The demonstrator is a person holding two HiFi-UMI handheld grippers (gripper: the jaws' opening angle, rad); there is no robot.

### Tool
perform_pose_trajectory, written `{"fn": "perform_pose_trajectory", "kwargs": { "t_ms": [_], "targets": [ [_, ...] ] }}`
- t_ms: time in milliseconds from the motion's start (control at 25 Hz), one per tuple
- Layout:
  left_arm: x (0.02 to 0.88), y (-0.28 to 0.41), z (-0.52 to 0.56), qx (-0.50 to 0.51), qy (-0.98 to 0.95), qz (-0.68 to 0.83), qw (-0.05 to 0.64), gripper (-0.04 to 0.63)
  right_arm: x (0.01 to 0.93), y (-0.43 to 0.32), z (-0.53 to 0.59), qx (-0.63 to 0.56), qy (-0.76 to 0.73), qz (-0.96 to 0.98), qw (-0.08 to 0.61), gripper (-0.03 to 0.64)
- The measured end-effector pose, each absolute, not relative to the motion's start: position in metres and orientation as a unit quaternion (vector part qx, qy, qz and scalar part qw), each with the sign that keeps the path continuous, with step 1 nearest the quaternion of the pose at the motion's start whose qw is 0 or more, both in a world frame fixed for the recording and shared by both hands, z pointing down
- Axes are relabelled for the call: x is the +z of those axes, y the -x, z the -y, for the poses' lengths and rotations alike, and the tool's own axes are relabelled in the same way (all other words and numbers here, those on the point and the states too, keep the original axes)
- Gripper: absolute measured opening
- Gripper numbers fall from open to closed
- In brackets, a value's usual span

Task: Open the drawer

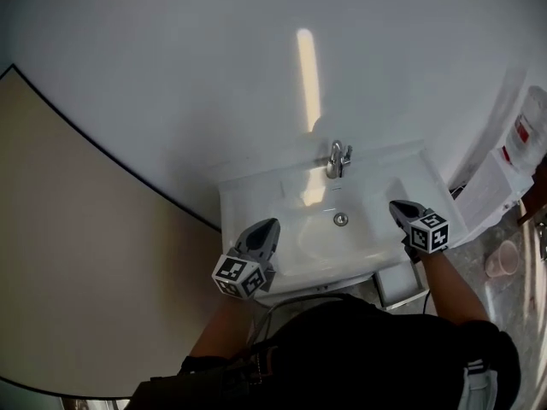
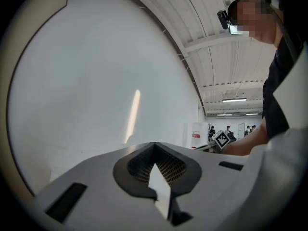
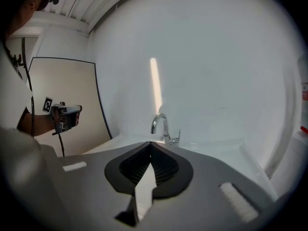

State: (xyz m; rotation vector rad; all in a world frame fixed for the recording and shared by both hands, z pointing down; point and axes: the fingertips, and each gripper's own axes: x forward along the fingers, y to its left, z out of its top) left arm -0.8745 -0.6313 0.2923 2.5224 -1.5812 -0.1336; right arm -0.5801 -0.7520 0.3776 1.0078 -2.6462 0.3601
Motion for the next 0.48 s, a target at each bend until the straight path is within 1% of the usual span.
{"fn": "perform_pose_trajectory", "kwargs": {
  "t_ms": [160, 280, 480],
  "targets": [
    [0.281, 0.926, 0.629, -0.051, -0.832, 0.548, 0.074, 0.0, 0.351, 0.638, 0.764, 0.109, -0.325, 0.929, 0.141, 0.002],
    [0.278, 0.964, 0.628, -0.037, -0.825, 0.561, 0.066, 0.0, 0.339, 0.678, 0.77, 0.102, -0.316, 0.933, 0.137, 0.002],
    [0.271, 1.019, 0.621, -0.02, -0.809, 0.586, 0.051, 0.0, 0.329, 0.728, 0.775, 0.106, -0.305, 0.938, 0.126, 0.002]
  ]
}}
